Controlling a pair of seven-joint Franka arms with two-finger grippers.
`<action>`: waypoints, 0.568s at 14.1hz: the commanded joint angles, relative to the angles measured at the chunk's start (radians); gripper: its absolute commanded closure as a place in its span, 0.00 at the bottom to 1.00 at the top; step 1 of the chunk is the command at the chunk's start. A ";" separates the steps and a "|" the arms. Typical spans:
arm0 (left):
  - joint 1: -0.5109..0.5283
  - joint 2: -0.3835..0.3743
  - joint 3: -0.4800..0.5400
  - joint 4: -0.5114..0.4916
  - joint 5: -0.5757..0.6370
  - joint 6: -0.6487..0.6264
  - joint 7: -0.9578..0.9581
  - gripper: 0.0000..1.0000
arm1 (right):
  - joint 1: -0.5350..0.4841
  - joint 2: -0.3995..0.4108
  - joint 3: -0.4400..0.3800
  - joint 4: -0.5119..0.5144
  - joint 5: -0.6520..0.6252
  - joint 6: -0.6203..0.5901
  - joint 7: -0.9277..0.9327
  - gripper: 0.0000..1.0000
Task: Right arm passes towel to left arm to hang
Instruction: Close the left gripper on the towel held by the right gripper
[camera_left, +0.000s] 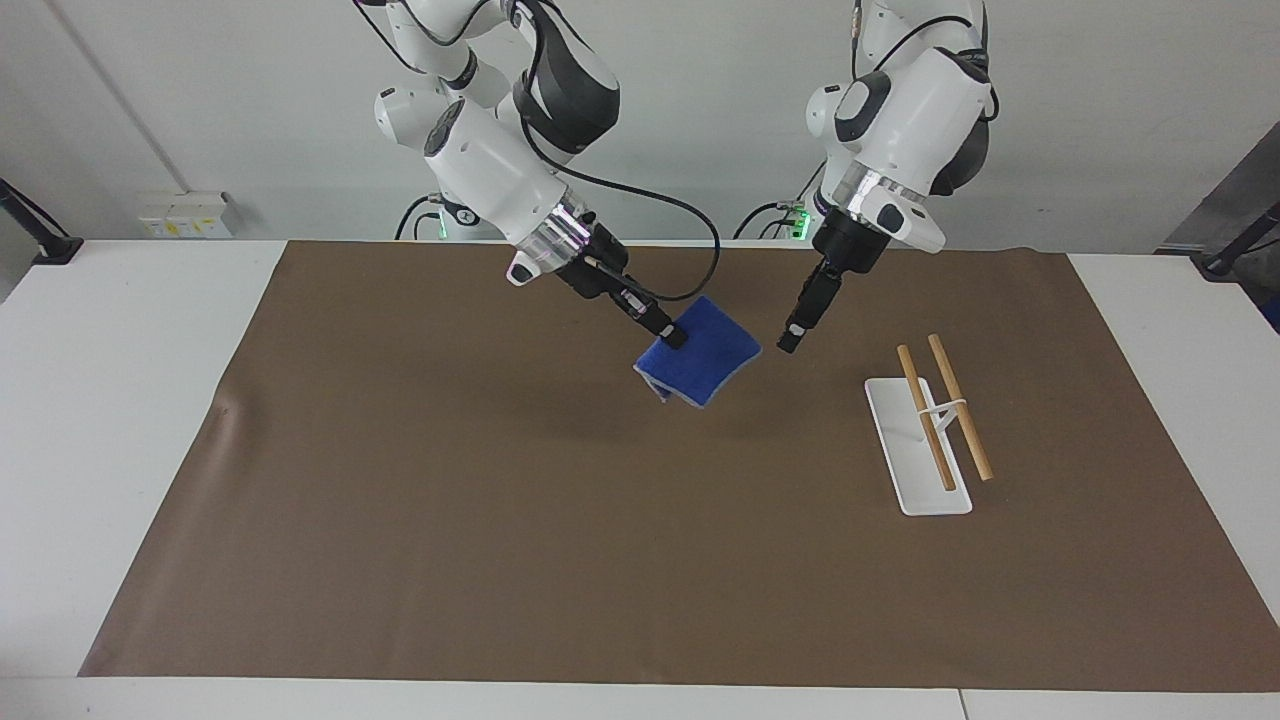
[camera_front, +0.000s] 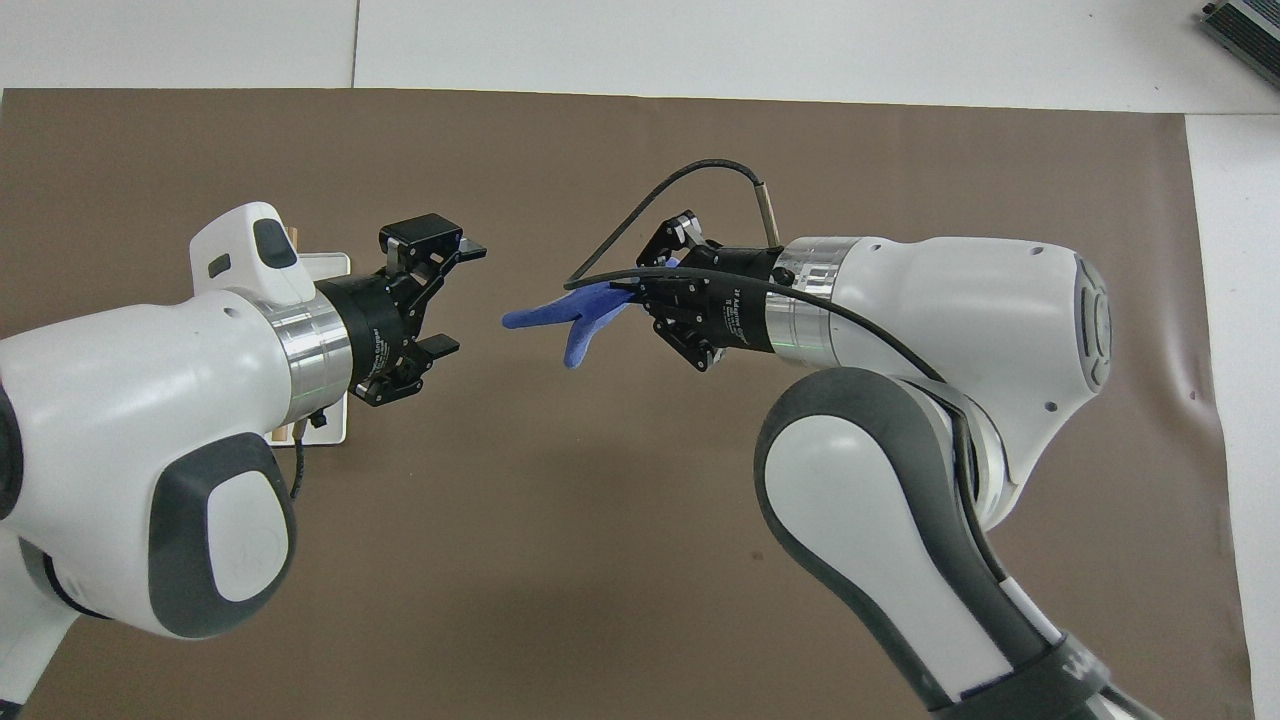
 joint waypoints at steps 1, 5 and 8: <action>0.013 0.012 -0.030 -0.026 -0.036 0.092 -0.063 0.00 | -0.006 -0.006 0.006 0.002 0.020 -0.015 0.019 1.00; 0.010 0.069 -0.073 -0.025 -0.044 0.178 -0.101 0.00 | -0.006 -0.008 0.006 0.002 0.020 -0.015 0.019 1.00; 0.010 0.077 -0.088 -0.025 -0.044 0.204 -0.118 0.00 | -0.006 -0.010 0.006 0.001 0.020 -0.018 0.019 1.00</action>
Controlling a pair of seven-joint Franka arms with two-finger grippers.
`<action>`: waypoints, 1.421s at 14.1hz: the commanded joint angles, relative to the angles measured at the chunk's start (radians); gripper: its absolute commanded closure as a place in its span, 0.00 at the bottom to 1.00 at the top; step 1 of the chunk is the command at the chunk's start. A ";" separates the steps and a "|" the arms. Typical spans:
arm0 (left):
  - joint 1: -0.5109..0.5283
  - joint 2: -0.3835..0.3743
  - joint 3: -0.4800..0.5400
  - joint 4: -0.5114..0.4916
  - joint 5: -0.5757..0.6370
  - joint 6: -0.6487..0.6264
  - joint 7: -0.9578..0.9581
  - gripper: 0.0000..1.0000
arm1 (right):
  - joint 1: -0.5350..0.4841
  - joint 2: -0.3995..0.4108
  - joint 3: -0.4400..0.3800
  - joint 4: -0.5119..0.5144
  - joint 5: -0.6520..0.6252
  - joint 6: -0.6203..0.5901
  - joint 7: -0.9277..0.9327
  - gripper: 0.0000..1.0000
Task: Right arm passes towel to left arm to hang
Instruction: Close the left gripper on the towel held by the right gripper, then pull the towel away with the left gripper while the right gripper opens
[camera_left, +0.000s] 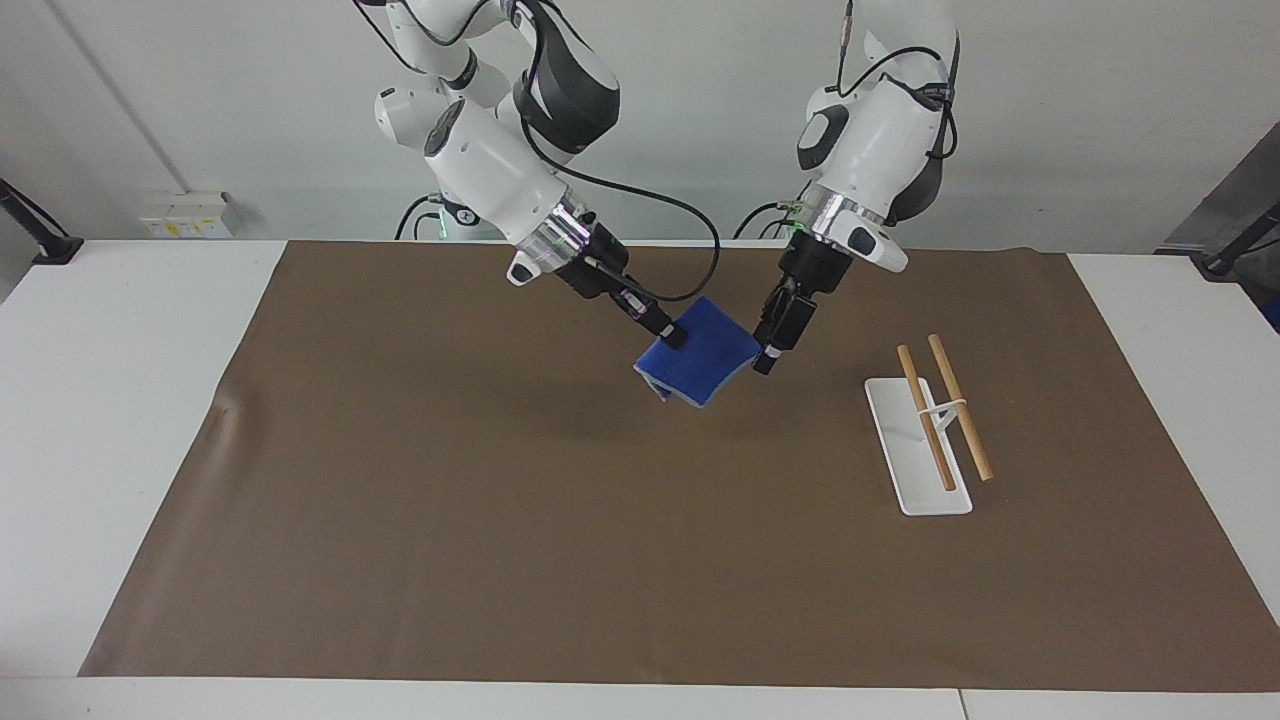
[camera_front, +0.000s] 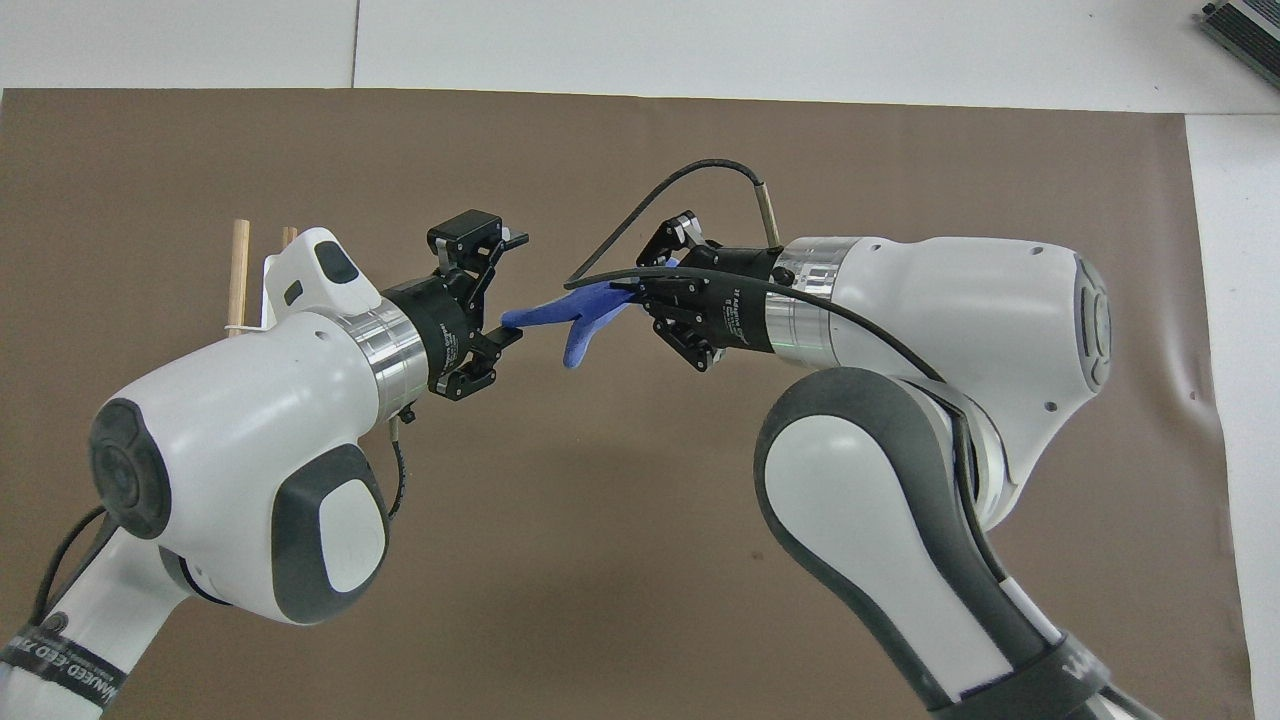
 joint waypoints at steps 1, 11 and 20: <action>0.009 -0.003 -0.014 -0.008 -0.021 0.024 -0.012 0.00 | -0.007 -0.011 0.006 0.001 0.020 -0.018 0.018 1.00; 0.028 -0.002 -0.007 -0.005 -0.019 0.010 0.073 1.00 | -0.006 -0.016 0.006 -0.005 0.020 -0.019 0.018 1.00; 0.054 0.015 0.166 0.004 -0.019 0.016 0.280 1.00 | -0.052 -0.063 -0.003 -0.038 -0.248 -0.113 -0.190 0.00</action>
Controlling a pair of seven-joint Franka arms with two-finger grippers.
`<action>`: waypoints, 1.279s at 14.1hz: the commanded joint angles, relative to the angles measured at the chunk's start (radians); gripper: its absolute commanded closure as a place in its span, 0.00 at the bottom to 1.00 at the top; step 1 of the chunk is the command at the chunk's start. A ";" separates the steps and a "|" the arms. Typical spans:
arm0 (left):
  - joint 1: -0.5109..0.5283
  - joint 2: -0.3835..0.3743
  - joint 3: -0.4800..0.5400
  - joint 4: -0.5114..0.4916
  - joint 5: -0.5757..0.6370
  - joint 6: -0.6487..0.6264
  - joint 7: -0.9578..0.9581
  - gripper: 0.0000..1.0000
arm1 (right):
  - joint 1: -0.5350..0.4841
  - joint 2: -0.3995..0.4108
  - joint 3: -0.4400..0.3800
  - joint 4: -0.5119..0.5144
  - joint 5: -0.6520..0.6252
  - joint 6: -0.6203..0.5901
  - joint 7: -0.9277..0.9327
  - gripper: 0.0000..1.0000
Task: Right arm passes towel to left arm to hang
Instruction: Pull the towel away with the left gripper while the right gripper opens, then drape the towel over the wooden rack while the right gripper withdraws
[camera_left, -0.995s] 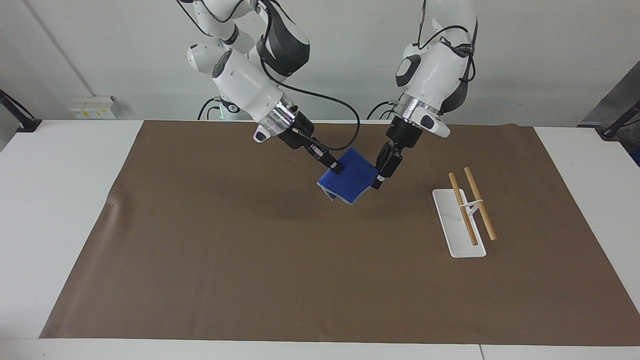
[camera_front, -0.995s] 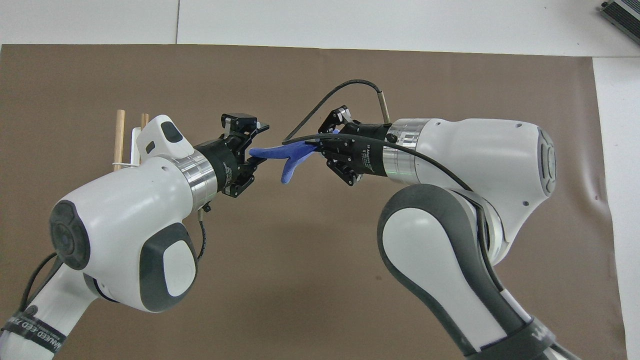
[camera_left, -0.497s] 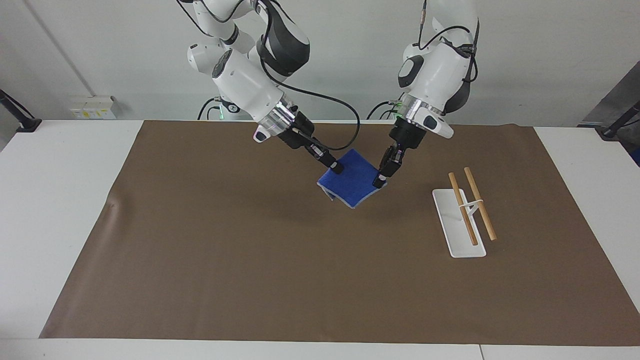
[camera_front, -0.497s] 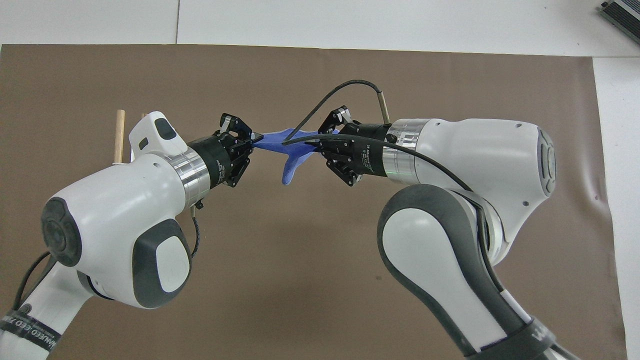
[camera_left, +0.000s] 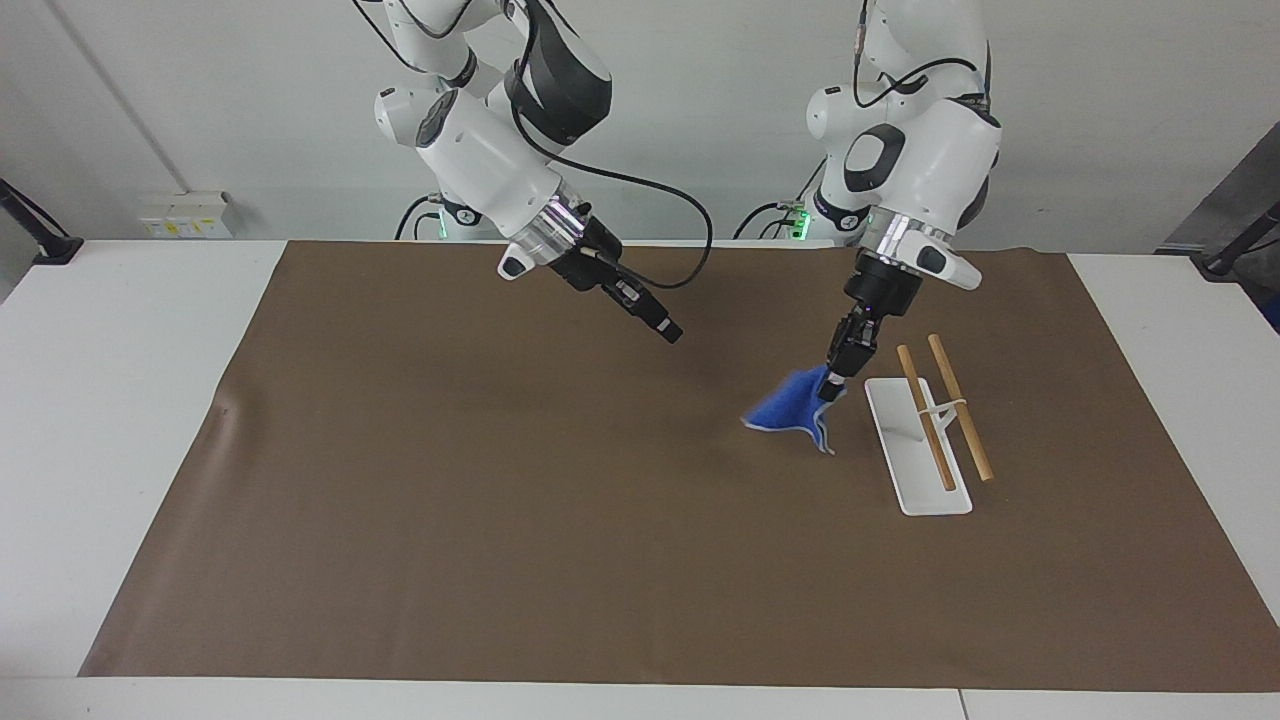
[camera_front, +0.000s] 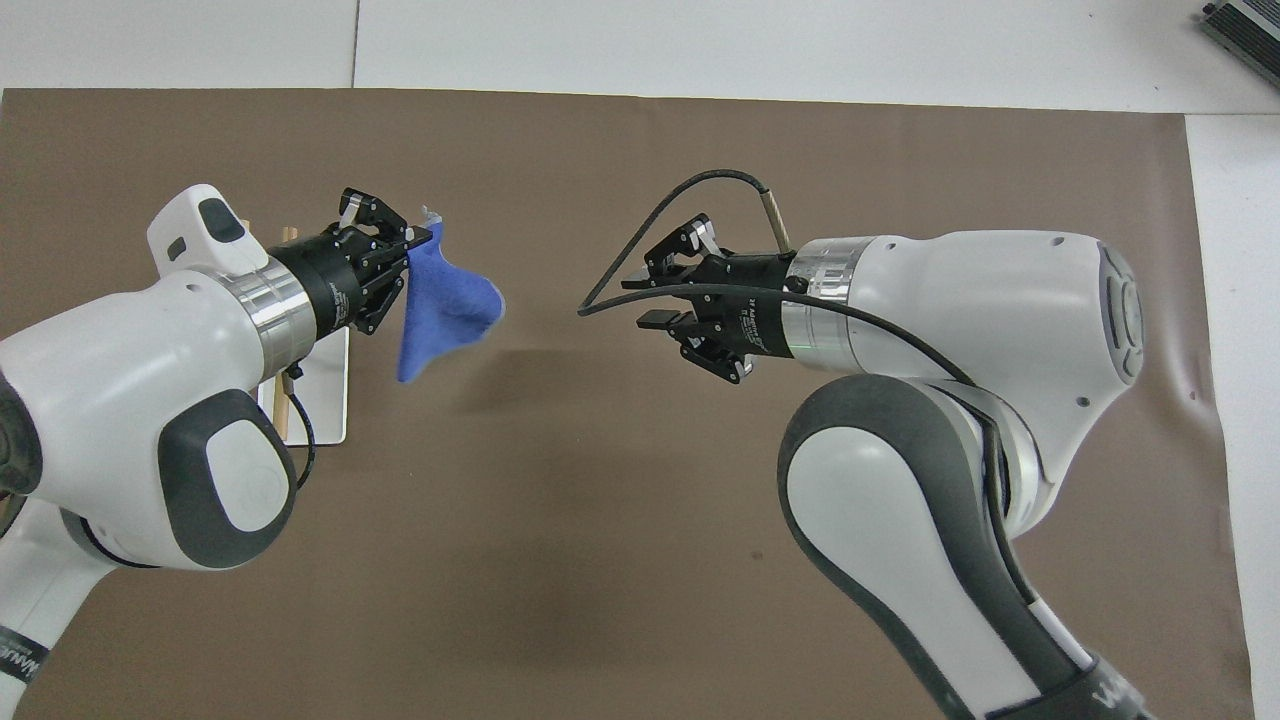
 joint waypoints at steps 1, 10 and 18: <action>0.001 0.005 0.063 0.002 -0.019 0.005 0.034 1.00 | -0.024 -0.030 0.003 -0.033 -0.174 -0.035 -0.129 0.00; 0.008 0.002 0.277 -0.028 -0.019 -0.049 0.033 1.00 | -0.166 -0.067 0.003 -0.023 -0.753 -0.208 -0.403 0.00; 0.017 -0.003 0.394 -0.060 -0.019 -0.042 0.073 1.00 | -0.292 -0.103 -0.003 0.051 -0.762 -0.412 -0.555 0.00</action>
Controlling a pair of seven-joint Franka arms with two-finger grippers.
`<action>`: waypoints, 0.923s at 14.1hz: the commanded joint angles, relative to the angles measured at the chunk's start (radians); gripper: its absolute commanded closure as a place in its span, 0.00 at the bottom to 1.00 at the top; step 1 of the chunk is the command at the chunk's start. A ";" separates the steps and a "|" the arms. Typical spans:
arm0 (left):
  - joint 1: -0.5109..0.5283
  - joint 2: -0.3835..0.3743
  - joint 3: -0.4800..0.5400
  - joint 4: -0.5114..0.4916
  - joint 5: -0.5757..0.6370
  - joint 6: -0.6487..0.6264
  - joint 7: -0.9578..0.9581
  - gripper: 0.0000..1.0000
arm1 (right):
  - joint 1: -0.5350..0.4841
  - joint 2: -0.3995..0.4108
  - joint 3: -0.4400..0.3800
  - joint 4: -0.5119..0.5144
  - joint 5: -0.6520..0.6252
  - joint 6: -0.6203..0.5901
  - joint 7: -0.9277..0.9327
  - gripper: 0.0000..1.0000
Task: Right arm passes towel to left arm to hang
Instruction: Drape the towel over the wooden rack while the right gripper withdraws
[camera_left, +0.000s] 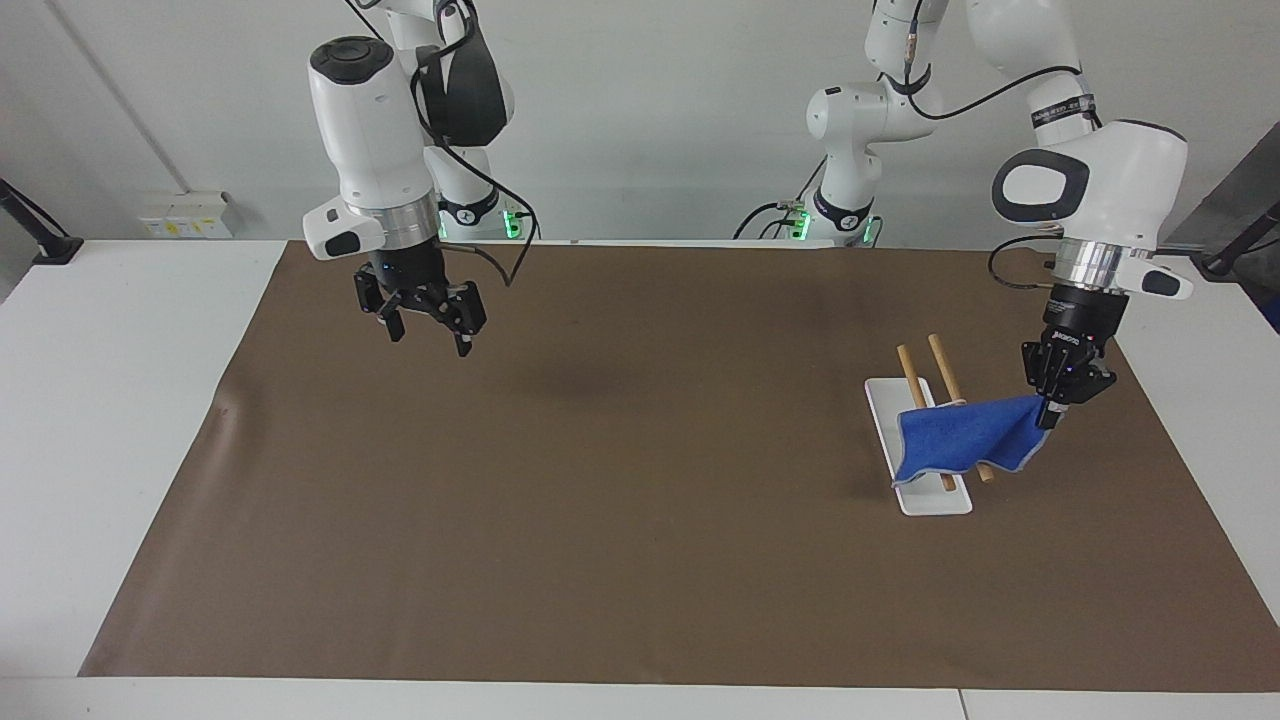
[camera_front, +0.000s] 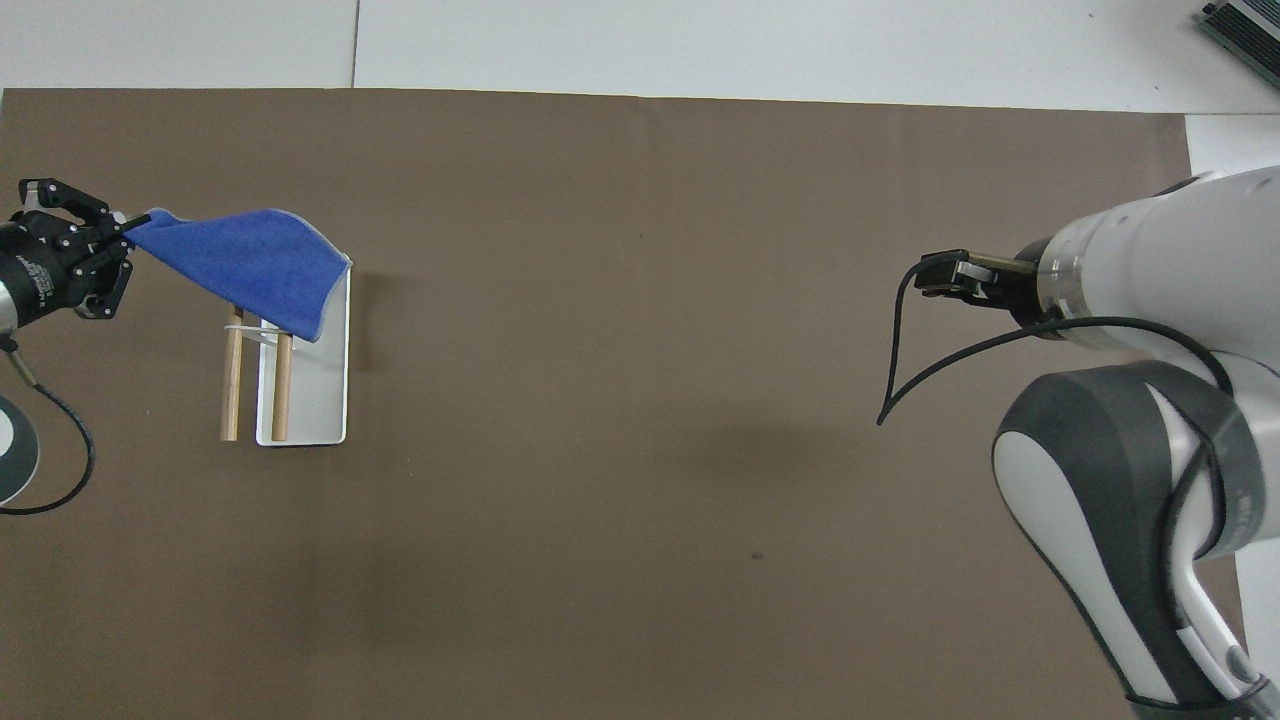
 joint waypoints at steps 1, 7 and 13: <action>0.006 -0.020 0.020 -0.062 -0.019 -0.002 0.029 1.00 | -0.053 -0.005 0.005 0.052 -0.015 -0.100 -0.077 0.00; 0.012 -0.019 0.037 -0.133 -0.019 0.002 0.029 1.00 | -0.116 -0.002 -0.045 0.161 -0.007 -0.298 -0.233 0.00; 0.019 -0.019 0.054 -0.171 -0.019 0.004 0.029 0.57 | -0.139 -0.024 -0.044 0.176 0.005 -0.378 -0.267 0.00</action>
